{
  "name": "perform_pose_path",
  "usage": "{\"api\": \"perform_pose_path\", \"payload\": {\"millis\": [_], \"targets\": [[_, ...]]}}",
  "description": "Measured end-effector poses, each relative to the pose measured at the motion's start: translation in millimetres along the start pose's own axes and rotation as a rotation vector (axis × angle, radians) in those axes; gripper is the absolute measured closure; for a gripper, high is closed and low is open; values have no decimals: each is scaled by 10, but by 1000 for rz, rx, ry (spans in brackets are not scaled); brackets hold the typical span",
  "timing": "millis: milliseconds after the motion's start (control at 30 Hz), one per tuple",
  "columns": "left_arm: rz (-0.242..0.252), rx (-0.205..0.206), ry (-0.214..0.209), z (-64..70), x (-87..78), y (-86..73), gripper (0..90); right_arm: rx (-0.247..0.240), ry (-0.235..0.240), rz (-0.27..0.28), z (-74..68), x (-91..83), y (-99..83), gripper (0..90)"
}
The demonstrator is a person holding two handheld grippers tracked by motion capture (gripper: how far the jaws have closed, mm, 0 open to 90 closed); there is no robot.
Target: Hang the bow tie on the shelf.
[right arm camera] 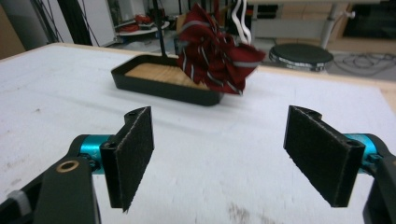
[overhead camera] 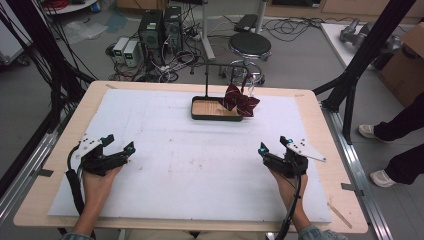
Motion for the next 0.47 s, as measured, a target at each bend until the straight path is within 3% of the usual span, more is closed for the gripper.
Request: {"api": "perform_pose_path", "payload": {"millis": [467], "targets": [[-11, 0, 7, -10, 21, -12, 162, 2, 5, -8, 0, -16, -50, 232]]}}
Point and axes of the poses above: each handheld gripper's, and its own axes: x roughly forward along the jaws, y roughly out of its top, z roughly to its right, the point moved 3 cm from there along x, roughly forward along the jaws, and after that the axes turned 11 degrees about -x, right-handed, at the moved point
